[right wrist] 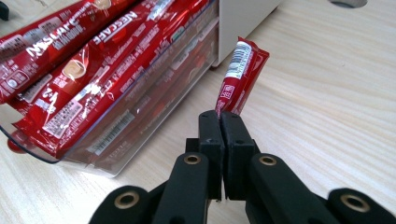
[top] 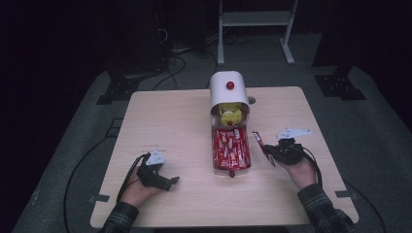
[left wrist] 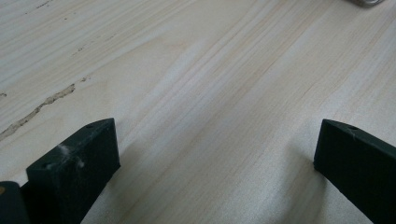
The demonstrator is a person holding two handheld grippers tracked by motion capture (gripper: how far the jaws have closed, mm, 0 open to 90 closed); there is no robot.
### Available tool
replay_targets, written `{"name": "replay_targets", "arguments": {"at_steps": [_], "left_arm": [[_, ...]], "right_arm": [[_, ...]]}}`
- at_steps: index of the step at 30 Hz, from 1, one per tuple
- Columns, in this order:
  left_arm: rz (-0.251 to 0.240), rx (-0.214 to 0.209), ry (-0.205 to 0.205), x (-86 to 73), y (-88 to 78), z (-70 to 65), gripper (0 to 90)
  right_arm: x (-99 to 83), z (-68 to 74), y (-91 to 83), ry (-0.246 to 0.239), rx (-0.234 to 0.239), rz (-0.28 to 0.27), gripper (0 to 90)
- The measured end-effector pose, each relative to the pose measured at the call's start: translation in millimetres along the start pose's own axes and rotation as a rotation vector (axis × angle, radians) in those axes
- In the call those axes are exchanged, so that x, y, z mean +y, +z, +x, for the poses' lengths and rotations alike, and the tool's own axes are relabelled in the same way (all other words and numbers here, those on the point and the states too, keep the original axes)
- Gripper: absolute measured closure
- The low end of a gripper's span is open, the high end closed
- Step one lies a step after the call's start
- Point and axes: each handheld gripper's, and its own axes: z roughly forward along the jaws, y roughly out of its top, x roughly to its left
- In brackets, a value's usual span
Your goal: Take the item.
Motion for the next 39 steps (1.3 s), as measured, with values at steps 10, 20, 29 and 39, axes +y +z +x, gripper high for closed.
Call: {"name": "replay_targets", "arguments": {"at_steps": [10,20,29,39], "left_arm": [[0.000,0.000,0.000,0.0,0.0,0.0,0.0],[0.000,0.000,0.000,0.0,0.0,0.0,0.0],[0.000,0.000,0.000,0.0,0.0,0.0,0.0],[0.000,0.000,0.000,0.0,0.0,0.0,0.0]], "right_arm": [[-6.8,-4.4,11.2,0.013,-0.002,0.045,87.2],[-9.9,-5.2,18.8,0.010,-0.004,0.074,87.2],[-12.0,-4.9,23.4,0.013,-0.004,0.094,87.1],[-14.1,-4.9,27.1,0.009,-0.004,0.110,87.0]]}}
